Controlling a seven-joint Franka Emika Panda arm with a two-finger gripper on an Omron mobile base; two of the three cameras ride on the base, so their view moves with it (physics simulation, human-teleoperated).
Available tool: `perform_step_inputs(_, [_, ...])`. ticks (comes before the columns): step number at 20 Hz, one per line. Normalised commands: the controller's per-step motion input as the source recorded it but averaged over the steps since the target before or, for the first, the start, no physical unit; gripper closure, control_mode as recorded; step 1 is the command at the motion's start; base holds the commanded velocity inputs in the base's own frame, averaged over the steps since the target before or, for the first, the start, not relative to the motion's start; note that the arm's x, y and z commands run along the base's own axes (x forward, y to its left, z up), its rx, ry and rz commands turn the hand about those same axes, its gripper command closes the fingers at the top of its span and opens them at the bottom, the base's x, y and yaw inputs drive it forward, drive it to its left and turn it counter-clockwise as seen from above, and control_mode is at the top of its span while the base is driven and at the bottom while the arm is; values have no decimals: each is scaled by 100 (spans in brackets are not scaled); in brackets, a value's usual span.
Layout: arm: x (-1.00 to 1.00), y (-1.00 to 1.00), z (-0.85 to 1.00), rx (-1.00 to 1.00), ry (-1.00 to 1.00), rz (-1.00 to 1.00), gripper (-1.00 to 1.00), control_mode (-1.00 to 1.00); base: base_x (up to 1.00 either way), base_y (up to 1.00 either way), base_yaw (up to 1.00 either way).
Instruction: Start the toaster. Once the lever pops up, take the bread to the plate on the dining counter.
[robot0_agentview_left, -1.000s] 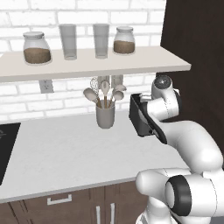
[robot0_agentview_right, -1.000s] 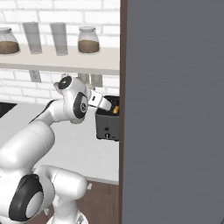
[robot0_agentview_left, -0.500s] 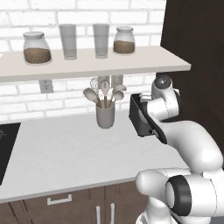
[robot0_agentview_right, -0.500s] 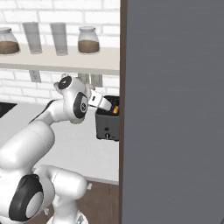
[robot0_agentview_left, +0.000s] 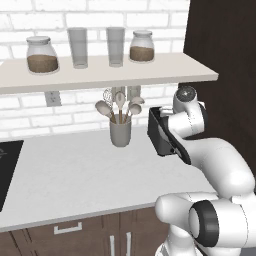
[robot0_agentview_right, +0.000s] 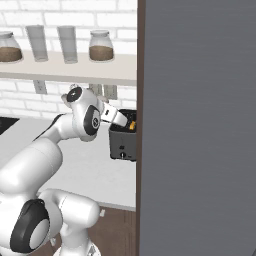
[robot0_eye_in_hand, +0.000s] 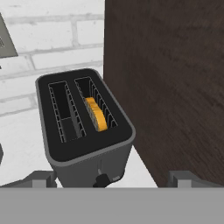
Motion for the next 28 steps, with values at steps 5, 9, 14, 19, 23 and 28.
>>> perform_step_inputs(5, [0,0,0,0,0,0,-100,-100,0,0,0])
perform_step_inputs(9, [0,0,0,0,0,0,-100,-100,0,0,0])
perform_step_inputs(14, [0,0,0,0,0,0,-100,-100,0,0,0])
perform_step_inputs(19, [0,0,0,0,0,0,-100,-100,0,0,0])
perform_step_inputs(23, [0,0,0,0,0,0,-100,-100,0,0,0])
perform_step_inputs(28, [0,0,0,0,0,0,-100,-100,0,0,0])
